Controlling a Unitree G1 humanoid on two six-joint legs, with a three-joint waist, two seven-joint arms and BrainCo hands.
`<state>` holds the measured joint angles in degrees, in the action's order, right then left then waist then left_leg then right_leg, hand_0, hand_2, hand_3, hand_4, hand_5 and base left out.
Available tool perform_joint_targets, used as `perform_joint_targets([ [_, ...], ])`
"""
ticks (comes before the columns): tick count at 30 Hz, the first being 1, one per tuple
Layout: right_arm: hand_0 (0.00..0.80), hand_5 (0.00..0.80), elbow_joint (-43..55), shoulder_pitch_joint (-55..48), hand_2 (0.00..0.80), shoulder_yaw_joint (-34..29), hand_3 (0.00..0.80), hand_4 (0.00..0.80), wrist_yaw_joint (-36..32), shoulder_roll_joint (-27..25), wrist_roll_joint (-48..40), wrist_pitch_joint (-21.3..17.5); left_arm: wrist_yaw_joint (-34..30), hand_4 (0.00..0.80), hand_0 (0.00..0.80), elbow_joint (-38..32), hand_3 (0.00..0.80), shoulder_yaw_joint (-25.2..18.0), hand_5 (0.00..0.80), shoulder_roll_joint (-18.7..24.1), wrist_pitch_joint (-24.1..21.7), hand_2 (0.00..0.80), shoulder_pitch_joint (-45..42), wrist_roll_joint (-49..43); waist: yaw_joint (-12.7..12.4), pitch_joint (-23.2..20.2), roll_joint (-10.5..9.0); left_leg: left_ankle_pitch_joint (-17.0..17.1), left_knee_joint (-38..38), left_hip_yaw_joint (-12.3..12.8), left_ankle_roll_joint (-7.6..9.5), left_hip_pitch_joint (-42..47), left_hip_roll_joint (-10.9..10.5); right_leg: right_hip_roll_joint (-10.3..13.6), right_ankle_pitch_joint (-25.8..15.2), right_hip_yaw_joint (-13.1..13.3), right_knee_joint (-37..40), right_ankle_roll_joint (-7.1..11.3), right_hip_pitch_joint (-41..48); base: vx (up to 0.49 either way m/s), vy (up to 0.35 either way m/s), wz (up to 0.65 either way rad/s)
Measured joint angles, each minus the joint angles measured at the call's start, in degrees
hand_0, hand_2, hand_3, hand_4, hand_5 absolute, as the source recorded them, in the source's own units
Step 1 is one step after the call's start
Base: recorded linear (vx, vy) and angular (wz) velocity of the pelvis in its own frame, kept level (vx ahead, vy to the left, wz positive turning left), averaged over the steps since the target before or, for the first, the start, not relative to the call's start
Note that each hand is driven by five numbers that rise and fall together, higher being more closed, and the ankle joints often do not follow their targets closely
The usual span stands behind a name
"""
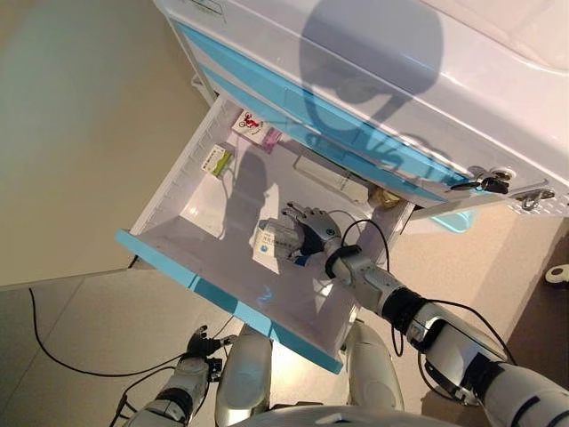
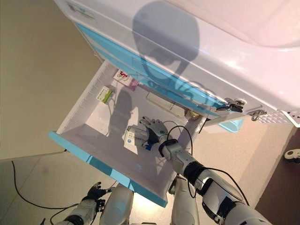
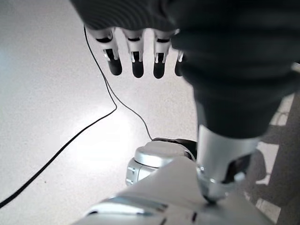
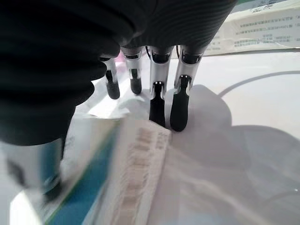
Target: Open the drawer and pick up the medicine
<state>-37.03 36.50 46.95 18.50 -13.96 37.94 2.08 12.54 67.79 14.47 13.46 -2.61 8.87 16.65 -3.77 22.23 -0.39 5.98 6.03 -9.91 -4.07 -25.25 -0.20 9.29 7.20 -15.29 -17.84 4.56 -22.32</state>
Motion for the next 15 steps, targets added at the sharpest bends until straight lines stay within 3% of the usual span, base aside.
perform_joint_targets([
  [5,0.800,0.800,0.7,0.2,0.800,0.2,0.800,0.800,-0.4,0.1,-0.3,-0.7,0.0,0.000,0.000,0.1,0.000,0.0,0.000,0.0,0.1,0.000,0.2,0.0,0.0,0.0,-0.02,0.5,-0.6,-0.6,-0.23,0.1,0.1,-0.2,0.0,-0.3,0.0,-0.09,0.0,-0.017,-0.029,0.04],
  [15,0.800,0.800,0.6,0.6,0.800,-0.1,0.800,0.800,-0.2,-0.4,-0.4,-0.6,0.0,0.000,0.000,0.1,0.000,0.0,0.000,0.1,0.1,0.000,0.5,0.2,0.0,0.1,0.12,2.7,-3.1,-4.5,-1.05,0.0,0.0,-0.9,0.5,-1.1,-0.2,-0.42,0.5,-0.010,-0.030,0.16],
])
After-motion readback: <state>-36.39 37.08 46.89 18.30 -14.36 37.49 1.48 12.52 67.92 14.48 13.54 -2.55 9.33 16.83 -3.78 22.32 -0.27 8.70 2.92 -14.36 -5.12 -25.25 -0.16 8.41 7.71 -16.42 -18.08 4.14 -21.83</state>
